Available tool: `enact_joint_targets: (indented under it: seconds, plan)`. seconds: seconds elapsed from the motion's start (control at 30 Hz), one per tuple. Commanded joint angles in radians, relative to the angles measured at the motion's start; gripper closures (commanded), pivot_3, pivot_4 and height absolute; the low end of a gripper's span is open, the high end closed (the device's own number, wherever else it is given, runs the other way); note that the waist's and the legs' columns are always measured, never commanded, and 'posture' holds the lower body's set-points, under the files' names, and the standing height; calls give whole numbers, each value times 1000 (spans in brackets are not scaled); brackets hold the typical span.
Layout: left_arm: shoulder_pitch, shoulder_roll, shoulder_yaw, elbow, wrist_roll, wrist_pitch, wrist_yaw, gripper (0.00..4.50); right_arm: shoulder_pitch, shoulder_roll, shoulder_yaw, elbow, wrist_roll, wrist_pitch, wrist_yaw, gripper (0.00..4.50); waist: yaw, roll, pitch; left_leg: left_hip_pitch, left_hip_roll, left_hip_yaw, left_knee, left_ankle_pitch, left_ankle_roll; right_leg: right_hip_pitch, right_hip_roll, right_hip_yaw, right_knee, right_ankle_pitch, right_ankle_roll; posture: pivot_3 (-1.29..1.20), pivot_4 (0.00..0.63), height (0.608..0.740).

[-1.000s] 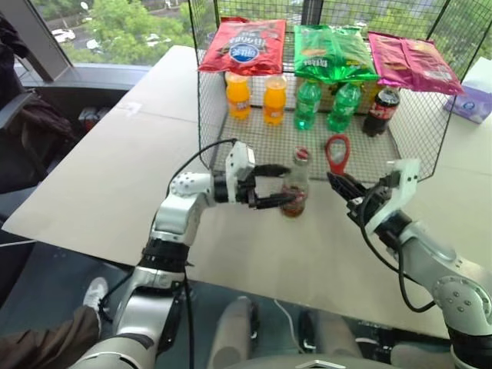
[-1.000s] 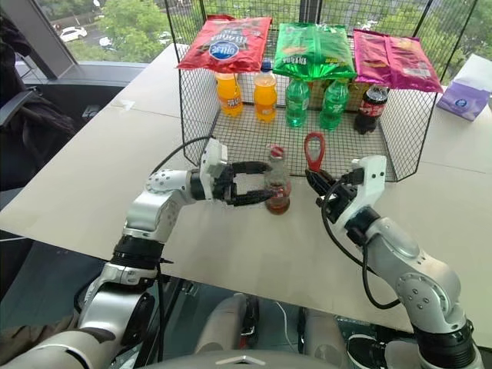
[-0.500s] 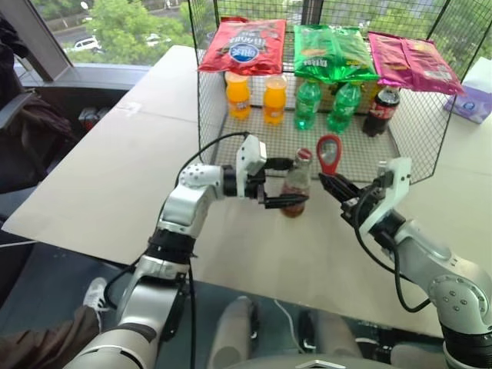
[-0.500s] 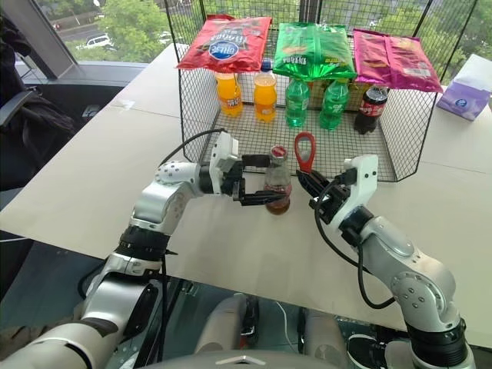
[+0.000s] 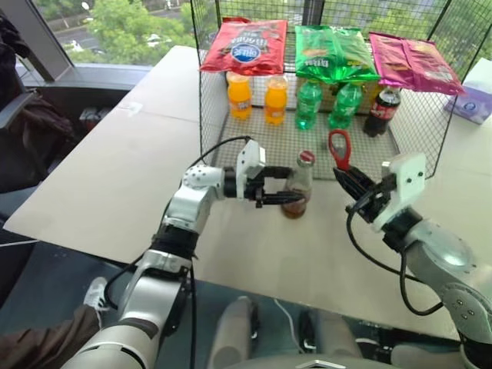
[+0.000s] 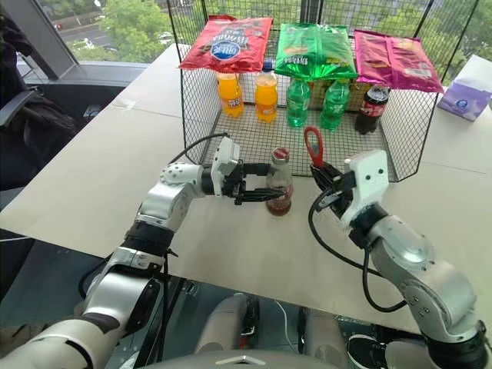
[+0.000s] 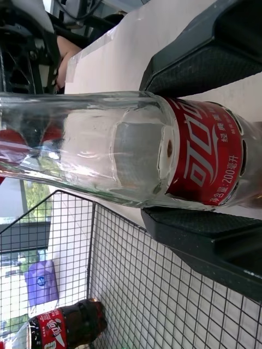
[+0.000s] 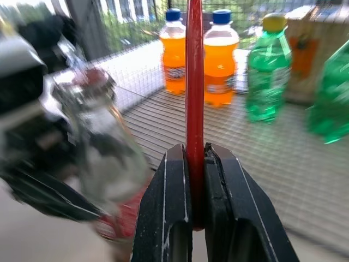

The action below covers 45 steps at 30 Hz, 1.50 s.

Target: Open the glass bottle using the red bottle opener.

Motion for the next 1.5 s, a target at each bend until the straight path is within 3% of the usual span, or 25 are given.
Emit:
enact_joint_targets:
  seconds: [0.03, 0.4, 0.43, 0.57, 1.13, 1.3, 1.33, 1.5]
  plan:
    - [-23, -7, 2, 15, 8, -28, -2, 2112, -14, -59, 79, -64, -220, -50, 9, 4500, 0, 0, 0, 0, 0, 0, 0, 0, 0, 0, 0, 0, 0, 0, 0, 0, 150, 740]
    - [-41, -2, 18, 42, -6, -37, -18, 2112, 40, -6, 109, -41, -427, -98, 63, 4500, 0, 0, 0, 0, 0, 0, 0, 0, 0, 0, 0, 0, 0, 0, 0, 0, 150, 740]
    - [-46, -1, 19, 51, -7, -42, -20, 1312, 39, 2, 108, -37, -435, -98, 70, 4500, 0, 0, 0, 0, 0, 0, 0, 0, 0, 0, 0, -1, 0, 0, 0, 0, 150, 740]
    - [-55, -5, 35, 63, -19, -49, -14, 87, 36, 28, 100, -25, -463, -98, 95, 4500, -1, 0, 0, 0, 0, 0, 0, 0, 0, 0, 0, -1, 0, 0, 1, 0, 150, 740]
    - [-113, -38, 23, 42, -33, 10, -56, 87, 39, 79, 71, -18, -555, -96, 158, 4500, 0, 0, 0, -1, 0, 0, 0, 0, 0, -1, 0, -1, 0, 0, 1, 0, 150, 740]
    - [-126, -44, 19, 43, -28, 26, -67, 2116, 44, 95, 77, -30, -592, -105, 153, 4500, -1, 0, 0, -1, 0, 0, 0, 0, 0, -1, 1, -1, 0, 0, 1, 0, 150, 740]
    - [-127, -44, 18, 40, -28, 30, -69, 2289, 43, 92, 84, -32, -610, -117, 153, 4500, -1, 0, 0, -1, 0, 0, 0, 0, 0, -1, 1, -1, 0, 0, 1, 0, 150, 740]
    - [-131, -38, 15, 33, -28, 43, -82, 2293, 41, 66, 146, -7, -737, -203, 153, 4500, -1, 0, 0, -1, 0, 0, 0, 0, 0, -1, 1, -1, 0, 0, 1, 0, 150, 740]
